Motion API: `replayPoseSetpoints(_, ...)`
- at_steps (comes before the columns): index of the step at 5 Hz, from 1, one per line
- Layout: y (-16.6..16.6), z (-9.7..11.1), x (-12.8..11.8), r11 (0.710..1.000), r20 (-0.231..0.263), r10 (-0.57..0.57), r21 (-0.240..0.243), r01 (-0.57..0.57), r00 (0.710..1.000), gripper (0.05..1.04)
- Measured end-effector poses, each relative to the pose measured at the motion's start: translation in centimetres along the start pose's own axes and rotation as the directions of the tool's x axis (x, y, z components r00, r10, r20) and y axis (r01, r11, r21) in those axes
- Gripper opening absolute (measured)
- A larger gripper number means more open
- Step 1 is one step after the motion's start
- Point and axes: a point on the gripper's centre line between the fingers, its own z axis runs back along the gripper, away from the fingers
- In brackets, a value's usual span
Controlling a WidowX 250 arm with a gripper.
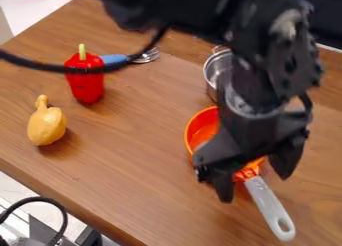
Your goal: Move the orange pot to bottom right of the table
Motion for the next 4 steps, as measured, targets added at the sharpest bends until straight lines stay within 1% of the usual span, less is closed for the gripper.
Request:
replayPoseSetpoints(1, 0.1, 1.6, 1.8, 0.999, 0.054, -0.035, 0.006, 0.035, 0.998, 0.999)
replayPoseSetpoints(2, -0.1, 2.1, 5.3, 0.993, 0.087, -0.087, 0.086, 0.079, 0.992, 0.999)
replayPoseSetpoints(3, -0.5, 2.7, 9.8, 0.961, 0.111, -0.234, 0.176, 0.212, 0.966, 0.999)
replayPoseSetpoints(4, -1.4, 2.8, 14.2, 0.949, 0.131, -0.277, 0.190, 0.250, 0.952, 0.999)
